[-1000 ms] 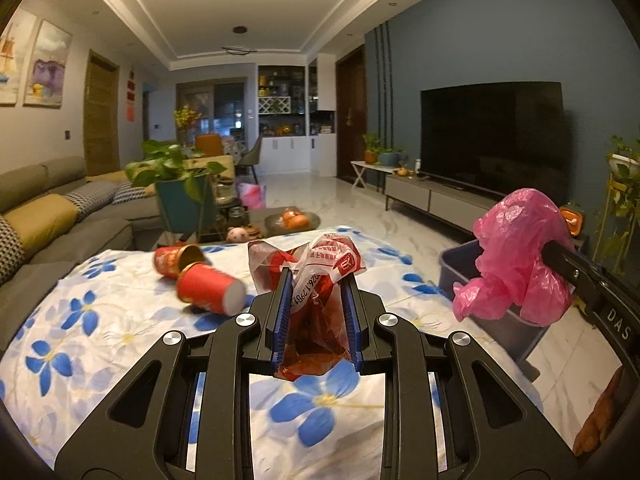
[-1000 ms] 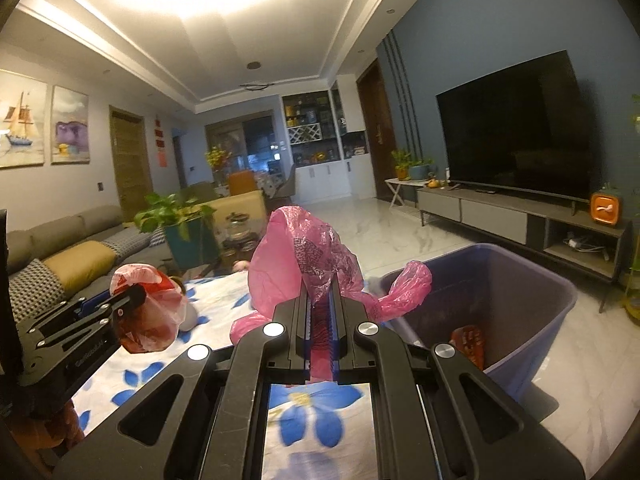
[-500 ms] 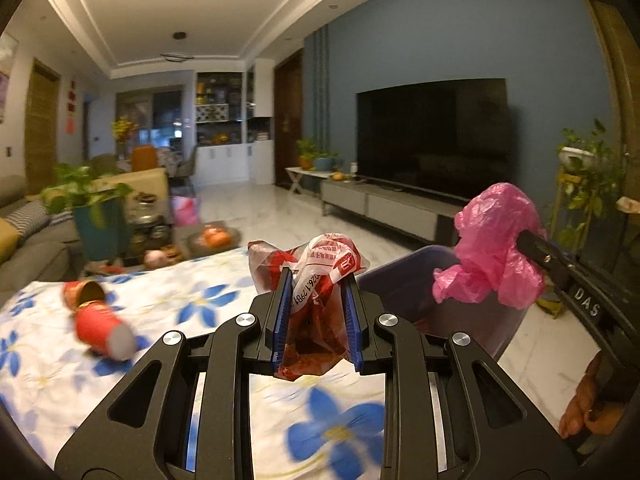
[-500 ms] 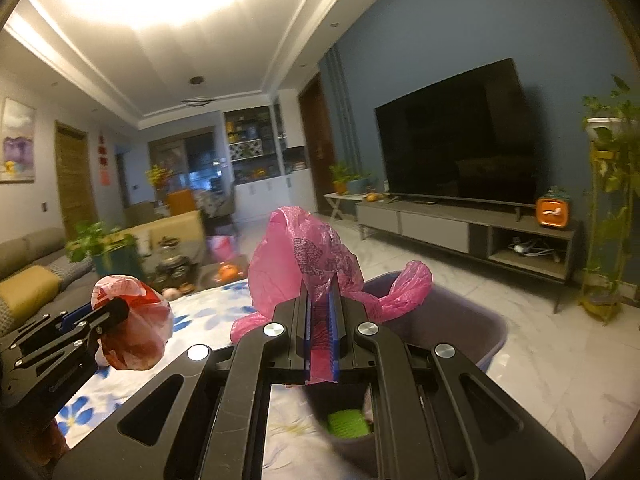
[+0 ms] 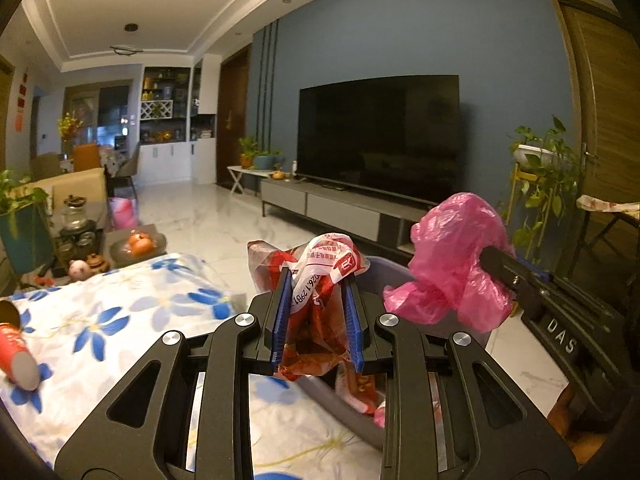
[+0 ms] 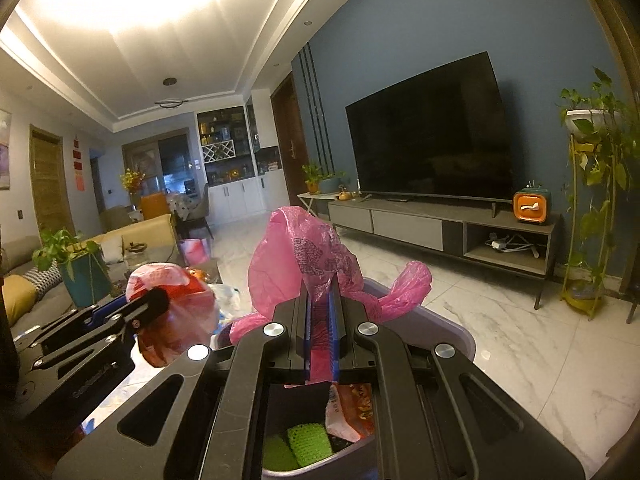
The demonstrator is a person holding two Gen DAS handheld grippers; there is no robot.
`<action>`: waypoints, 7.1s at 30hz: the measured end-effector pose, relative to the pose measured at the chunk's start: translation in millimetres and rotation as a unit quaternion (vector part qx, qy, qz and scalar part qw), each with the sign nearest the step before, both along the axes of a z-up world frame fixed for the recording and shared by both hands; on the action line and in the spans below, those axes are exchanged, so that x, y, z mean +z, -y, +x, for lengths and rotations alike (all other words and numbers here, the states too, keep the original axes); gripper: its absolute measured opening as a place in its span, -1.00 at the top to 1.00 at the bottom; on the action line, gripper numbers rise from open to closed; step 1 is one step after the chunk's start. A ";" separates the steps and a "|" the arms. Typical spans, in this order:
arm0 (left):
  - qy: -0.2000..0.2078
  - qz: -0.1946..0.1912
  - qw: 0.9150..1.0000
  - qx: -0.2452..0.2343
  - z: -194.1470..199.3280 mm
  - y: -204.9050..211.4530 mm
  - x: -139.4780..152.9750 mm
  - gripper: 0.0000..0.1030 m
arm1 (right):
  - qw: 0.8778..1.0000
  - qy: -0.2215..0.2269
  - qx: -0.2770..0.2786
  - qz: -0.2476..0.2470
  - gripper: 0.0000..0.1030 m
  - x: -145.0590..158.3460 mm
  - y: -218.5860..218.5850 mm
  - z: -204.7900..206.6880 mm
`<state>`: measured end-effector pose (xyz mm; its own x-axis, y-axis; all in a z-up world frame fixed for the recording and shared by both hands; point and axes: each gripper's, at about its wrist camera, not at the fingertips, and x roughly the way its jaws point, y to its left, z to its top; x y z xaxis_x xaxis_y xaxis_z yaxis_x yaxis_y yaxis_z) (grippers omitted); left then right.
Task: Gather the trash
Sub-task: 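Open both tools over the grey bin to drop the bag and wrapper, then move both tools back over the red paper cups on the table, then grasp a red paper cup with the right tool, then grasp the other red paper cup with the left tool while the right tool holds its cup, then carry both red cups over the grey bin with both tools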
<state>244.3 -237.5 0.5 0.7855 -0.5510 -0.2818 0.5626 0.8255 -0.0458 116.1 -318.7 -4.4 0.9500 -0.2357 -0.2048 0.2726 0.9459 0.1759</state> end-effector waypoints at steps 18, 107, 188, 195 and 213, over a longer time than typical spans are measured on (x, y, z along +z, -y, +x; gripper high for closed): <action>-0.022 -0.018 0.999 -0.024 27.1 24.4 -15.3 0.41 | 1.000 -0.010 0.003 0.005 0.84 -12.3 8.9 15.5; -0.081 -0.028 0.875 0.476 -33.8 -406.3 -51.2 -0.89 | 0.888 -0.200 0.410 -0.064 -0.29 -69.6 -376.4 196.4; -0.058 -0.005 0.945 0.321 -5.1 -259.0 6.1 0.97 | 0.970 -0.053 0.233 0.030 -0.04 -1.6 -194.0 53.3; -0.049 0.004 0.963 0.266 -5.0 -202.5 13.8 0.97 | 0.982 -0.040 0.183 0.033 -0.04 2.9 -148.0 34.0; -0.052 0.015 0.996 0.071 37.5 -12.2 -3.9 0.97 | 0.997 -0.012 0.006 0.071 -0.04 -6.1 0.2 16.8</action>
<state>281.8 -225.3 -3.3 0.8212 -0.4258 -0.3799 0.4328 0.8986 -0.0716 133.0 -319.0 -10.5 0.9472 -0.1913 -0.2573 0.2667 0.9155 0.3013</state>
